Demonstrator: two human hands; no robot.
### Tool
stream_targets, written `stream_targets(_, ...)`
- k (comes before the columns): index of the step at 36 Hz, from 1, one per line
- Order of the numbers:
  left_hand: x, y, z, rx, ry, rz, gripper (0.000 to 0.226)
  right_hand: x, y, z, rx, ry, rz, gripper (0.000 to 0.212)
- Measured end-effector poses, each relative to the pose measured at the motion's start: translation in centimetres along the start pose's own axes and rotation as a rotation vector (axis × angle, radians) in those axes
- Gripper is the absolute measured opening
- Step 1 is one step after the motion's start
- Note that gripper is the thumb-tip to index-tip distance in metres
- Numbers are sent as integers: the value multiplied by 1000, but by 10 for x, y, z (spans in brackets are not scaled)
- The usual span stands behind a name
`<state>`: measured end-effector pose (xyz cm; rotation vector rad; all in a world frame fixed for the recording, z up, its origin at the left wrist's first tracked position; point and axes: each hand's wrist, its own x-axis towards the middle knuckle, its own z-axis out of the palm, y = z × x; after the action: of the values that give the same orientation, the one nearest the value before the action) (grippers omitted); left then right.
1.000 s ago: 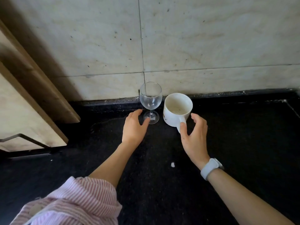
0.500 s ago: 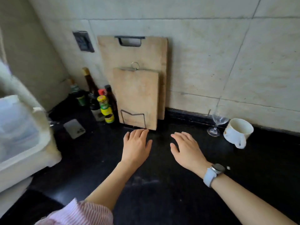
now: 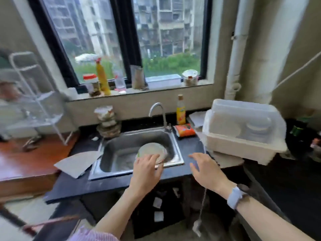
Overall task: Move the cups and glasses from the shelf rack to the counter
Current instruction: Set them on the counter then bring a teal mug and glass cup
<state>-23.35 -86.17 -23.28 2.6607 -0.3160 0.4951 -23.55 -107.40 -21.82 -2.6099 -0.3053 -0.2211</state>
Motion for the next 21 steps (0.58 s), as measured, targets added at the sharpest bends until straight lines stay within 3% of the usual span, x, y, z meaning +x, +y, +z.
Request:
stream_targets(4,-35,-99,-72,50,107,-166,31,48,-104,50,-29,-140,-199,38)
stream_targets(10,-78,-210,-165,243,172,-426,36,102,-249,111,-3,-205,-473,37)
stream_targets(21,-64,-391,-279,485,232,-609,38,215,-438,205,78,-304,-780,37)
